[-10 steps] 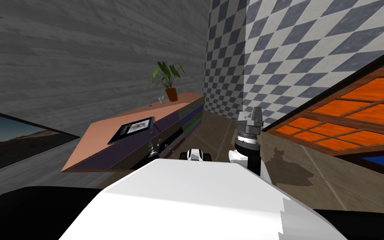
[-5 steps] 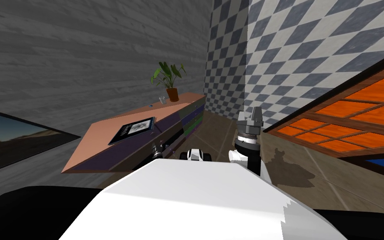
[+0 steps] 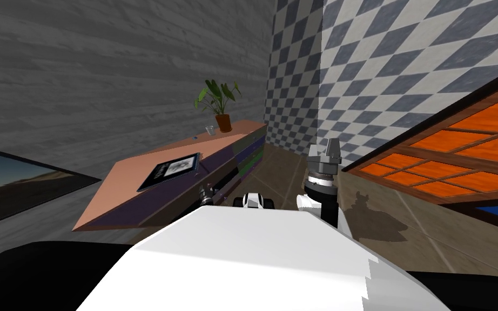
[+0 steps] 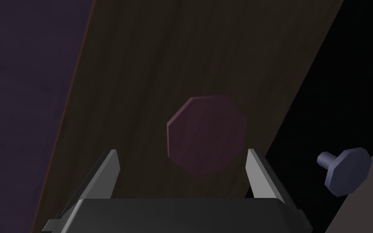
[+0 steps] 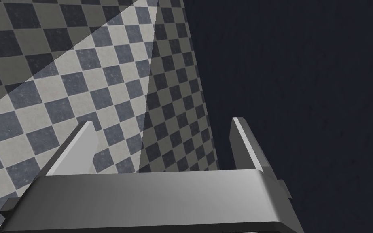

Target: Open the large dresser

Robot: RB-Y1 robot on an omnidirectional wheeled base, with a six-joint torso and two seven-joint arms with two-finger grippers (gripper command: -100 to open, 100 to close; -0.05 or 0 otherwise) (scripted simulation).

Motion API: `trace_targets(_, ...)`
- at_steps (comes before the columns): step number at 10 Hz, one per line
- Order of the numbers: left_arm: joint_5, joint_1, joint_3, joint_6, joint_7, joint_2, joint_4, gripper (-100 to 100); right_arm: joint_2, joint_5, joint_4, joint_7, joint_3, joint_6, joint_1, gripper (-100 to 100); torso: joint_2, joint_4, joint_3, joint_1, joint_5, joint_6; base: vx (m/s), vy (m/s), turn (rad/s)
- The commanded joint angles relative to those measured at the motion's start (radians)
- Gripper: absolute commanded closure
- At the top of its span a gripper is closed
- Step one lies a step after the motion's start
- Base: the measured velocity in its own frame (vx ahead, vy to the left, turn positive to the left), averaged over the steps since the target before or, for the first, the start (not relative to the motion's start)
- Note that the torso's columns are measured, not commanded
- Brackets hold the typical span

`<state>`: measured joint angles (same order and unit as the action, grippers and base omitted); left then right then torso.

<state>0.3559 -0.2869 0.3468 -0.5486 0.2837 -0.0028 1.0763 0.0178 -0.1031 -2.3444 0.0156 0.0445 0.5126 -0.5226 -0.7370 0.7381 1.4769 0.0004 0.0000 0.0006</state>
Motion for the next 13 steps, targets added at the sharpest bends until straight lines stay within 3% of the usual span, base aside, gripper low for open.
trace_targets(1,0.000,-0.008,-0.002,0.008,0.000,-0.004,0.013,100,0.000,0.000,0.000,0.000,0.000,0.000,0.000,0,-0.005,0.002,-0.002,-0.003,-0.004,-0.002,-0.048,-0.076,-0.018)
trace_targets(3,0.001,-0.015,-0.003,0.013,-0.001,-0.005,0.029,100,0.000,0.000,0.000,0.000,0.000,0.000,0.000,0,-0.011,0.004,-0.006,-0.013,-0.007,-0.002,-0.104,-0.148,0.012)
trace_targets(6,0.001,-0.026,-0.008,0.033,-0.002,-0.013,0.039,100,0.000,0.000,0.000,0.000,0.000,0.000,0.000,0,-0.010,0.006,-0.003,-0.008,-0.011,-0.004,-0.104,-0.126,-0.006)
trace_targets(13,0.000,-0.066,-0.022,0.019,-0.002,-0.031,0.071,100,0.000,0.000,0.000,0.000,0.000,0.000,0.000,0,-0.006,0.005,-0.001,-0.004,-0.009,-0.002,-0.092,-0.129,-0.003)
